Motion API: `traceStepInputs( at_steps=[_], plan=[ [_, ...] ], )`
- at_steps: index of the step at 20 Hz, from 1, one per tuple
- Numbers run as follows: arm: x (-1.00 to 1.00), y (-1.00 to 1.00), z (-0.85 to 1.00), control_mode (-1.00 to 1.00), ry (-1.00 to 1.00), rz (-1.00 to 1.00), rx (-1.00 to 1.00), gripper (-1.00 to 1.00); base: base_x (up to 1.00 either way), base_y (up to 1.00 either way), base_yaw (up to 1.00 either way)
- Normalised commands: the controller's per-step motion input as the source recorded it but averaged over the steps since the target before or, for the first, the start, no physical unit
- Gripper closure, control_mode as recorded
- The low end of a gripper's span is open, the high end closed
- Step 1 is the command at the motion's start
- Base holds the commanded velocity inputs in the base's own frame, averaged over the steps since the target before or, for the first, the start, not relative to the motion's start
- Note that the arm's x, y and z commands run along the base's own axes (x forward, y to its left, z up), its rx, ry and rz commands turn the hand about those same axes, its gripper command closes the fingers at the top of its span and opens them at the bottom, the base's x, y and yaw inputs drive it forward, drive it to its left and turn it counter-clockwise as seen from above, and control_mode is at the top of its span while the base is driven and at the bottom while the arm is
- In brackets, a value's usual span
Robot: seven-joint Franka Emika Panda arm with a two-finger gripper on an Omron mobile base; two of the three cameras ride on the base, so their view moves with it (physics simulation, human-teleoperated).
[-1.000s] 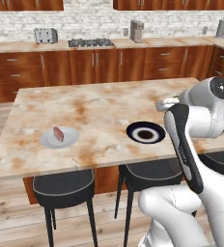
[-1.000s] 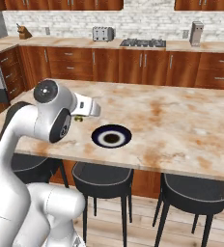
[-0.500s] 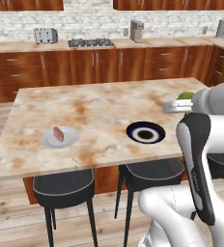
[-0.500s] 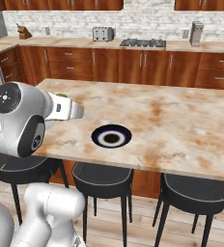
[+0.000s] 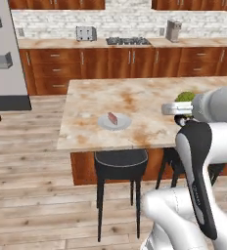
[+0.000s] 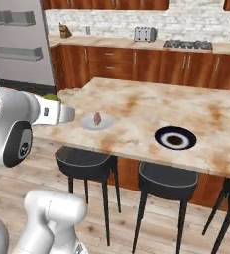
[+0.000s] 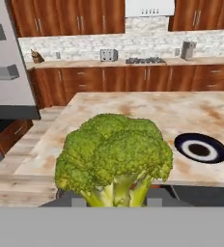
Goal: Transport the steak and broccoli to the fridge. Place the steak on the rack containing meat and place the broccoli on the rack containing the vegetable, ensuring meats and vegetables are on different racks.
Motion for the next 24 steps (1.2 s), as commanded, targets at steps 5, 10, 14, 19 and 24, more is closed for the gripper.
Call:
traceStepInputs(
  at_steps=[5, 10, 14, 19, 24],
  plan=[
    [0.0, 0.0, 0.0, 1.0, 0.0, 0.0, 0.0, 1.0, -0.02, 0.22, 0.96],
    [0.0, 0.0, 0.0, 1.0, 0.0, 0.0, 0.0, 1.0, 0.0, 0.0, 1.0],
    [0.0, 0.0, 0.0, 1.0, 0.0, 0.0, 0.0, 1.0, 0.59, 0.15, 0.86],
    [0.0, 0.0, 0.0, 1.0, 0.0, 0.0, 0.0, 1.0, 1.0, 0.05, 0.53],
    [0.0, 0.0, 0.0, 1.0, 0.0, 0.0, 0.0, 1.0, 1.0, 0.0, 0.23]
  ],
)
